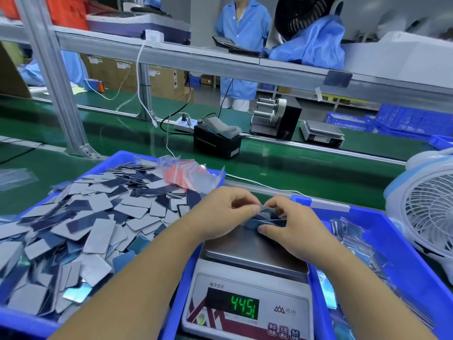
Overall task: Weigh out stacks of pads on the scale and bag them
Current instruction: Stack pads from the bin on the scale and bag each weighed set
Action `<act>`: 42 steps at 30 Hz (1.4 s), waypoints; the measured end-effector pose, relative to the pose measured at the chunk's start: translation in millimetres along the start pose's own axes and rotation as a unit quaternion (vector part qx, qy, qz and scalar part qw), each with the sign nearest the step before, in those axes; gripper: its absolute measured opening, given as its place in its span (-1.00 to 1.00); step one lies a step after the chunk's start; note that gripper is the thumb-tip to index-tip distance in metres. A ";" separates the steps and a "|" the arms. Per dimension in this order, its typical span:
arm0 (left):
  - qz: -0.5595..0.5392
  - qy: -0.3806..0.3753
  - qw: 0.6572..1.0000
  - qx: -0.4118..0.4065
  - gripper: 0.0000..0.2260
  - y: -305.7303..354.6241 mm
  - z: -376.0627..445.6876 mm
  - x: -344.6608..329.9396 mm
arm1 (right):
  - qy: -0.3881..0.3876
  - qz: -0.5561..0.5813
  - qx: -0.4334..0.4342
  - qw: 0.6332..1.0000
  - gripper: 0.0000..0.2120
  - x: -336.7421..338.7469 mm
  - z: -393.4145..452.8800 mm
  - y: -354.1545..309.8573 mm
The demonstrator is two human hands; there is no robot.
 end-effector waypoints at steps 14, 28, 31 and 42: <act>0.125 -0.056 0.989 -0.063 -0.58 1.7 -7.2 -16.2 | -0.007 0.017 -0.018 1.000 -0.68 -0.9 1.2 3.1; 0.171 -0.041 0.979 -0.105 -0.64 4.2 -5.7 -21.1 | 0.065 0.033 0.063 0.995 -0.75 28.7 4.5 -13.5; 0.176 -0.036 0.979 -0.093 -0.60 1.2 -5.1 -19.9 | 0.089 0.053 0.058 0.993 -0.80 33.3 5.5 -15.4; 0.189 -0.039 0.980 -0.055 -0.55 -5.2 -7.6 -19.2 | 0.018 0.124 -0.173 0.977 -0.81 10.8 3.1 36.8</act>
Point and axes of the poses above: each hand's wrist, its own z-axis towards the middle knuckle, its own x-axis out of the back of the hand, y = z × x, the point moved 10 cm from there along z, towards the middle knuckle, and after that the axes turned 15 degrees about y, right-handed, at the moved point
